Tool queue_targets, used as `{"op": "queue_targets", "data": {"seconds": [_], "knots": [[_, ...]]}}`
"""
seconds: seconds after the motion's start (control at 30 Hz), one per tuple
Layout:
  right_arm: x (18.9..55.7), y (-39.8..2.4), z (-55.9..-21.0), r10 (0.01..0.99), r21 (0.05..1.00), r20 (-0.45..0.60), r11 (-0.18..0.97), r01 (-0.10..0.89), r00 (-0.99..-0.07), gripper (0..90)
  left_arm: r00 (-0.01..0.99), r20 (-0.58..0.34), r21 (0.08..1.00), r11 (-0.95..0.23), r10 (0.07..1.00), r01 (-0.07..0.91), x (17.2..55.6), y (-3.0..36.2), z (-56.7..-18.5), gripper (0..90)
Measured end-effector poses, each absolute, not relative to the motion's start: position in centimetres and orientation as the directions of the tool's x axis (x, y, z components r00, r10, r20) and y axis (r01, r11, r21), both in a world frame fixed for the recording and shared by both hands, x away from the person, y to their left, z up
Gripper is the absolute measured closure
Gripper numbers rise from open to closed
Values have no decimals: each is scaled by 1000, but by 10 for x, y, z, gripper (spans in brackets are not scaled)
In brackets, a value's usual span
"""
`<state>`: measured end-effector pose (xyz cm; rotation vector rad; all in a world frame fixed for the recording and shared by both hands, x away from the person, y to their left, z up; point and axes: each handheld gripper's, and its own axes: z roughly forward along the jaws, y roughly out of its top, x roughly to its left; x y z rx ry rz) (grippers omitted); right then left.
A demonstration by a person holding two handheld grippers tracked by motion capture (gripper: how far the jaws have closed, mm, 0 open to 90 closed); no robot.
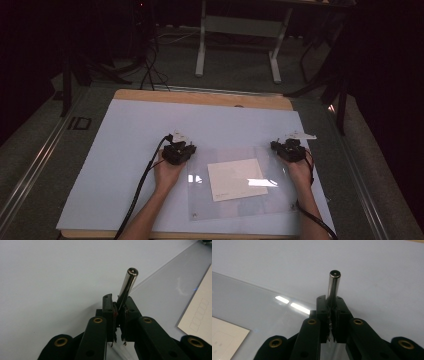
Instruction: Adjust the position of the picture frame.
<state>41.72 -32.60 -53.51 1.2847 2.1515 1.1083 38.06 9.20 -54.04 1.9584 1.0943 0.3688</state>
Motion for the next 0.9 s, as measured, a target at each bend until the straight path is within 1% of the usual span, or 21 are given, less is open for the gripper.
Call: {"op": "queue_targets", "data": {"seconds": [0.17, 0.23, 0.5, 0.67, 0.9], "knots": [[418, -327, -535, 867, 793, 75, 247, 556, -493, 848, 571, -169, 782, -243, 803, 573, 382, 94, -541, 831], [418, -328, -535, 869, 792, 93, 231, 564, -487, 846, 570, -202, 777, -225, 796, 588, 384, 96, -541, 826], [417, -328, -532, 871, 781, 122, 212, 587, -477, 843, 573, -220, 771, -219, 790, 598, 386, 98, -540, 826], [414, -330, -529, 867, 760, 162, 195, 620, -472, 835, 564, -237, 763, -207, 791, 612, 387, 101, -539, 823], [412, -322, -525, 849, 744, 186, 208, 635, -495, 831, 546, -250, 758, -189, 800, 624, 389, 113, -535, 820]]}}
